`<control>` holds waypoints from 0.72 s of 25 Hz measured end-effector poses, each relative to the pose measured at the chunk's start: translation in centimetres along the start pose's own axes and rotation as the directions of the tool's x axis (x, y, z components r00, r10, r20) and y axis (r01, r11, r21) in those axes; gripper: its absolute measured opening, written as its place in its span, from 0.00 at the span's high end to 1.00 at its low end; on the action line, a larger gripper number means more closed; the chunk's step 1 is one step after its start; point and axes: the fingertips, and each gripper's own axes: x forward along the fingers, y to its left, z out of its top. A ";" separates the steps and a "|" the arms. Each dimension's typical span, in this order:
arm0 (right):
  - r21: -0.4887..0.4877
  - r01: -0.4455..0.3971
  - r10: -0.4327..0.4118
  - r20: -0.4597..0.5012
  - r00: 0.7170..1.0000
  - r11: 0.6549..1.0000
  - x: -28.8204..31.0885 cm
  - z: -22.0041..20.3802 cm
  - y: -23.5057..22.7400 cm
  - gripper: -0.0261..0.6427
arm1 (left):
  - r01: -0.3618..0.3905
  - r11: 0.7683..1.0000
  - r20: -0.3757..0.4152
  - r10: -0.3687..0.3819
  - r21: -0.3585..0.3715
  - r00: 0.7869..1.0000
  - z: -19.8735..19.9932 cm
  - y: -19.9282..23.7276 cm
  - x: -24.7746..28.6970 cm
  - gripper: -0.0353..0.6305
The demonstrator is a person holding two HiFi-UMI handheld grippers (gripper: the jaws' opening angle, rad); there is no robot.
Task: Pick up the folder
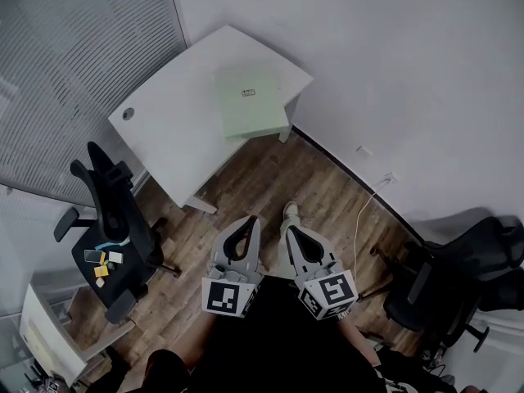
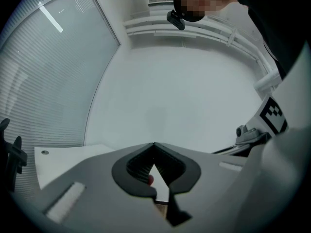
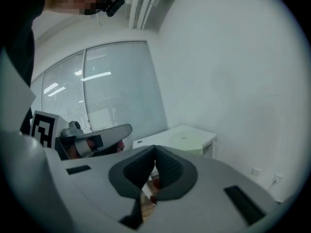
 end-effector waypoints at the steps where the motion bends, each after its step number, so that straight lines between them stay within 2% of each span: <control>1: 0.002 -0.006 0.006 -0.001 1.000 1.000 0.5 0.1 -0.3 0.96 | -0.008 1.000 0.001 0.008 0.004 1.000 0.1 0.2 0.3 0.94; 5: 0.006 -0.027 0.027 0.004 1.000 1.000 2.4 1.2 -2.2 0.96 | -0.033 0.999 0.028 0.032 0.024 0.999 0.9 1.0 2.2 0.94; 8: 0.006 -0.039 0.039 -0.004 0.999 0.999 4.1 1.9 -3.7 0.96 | -0.048 0.999 -0.013 0.048 0.002 0.999 0.6 1.7 3.8 0.94; 12: 0.011 -0.060 0.060 -0.020 0.998 0.998 6.5 3.0 -5.9 0.96 | -0.073 0.997 0.021 0.073 0.033 0.997 1.2 2.9 6.5 0.94; 18: 0.014 -0.105 0.105 -0.037 0.994 0.994 9.9 5.3 -9.2 0.96 | -0.133 0.991 0.024 0.133 0.017 0.991 2.3 4.4 10.8 0.94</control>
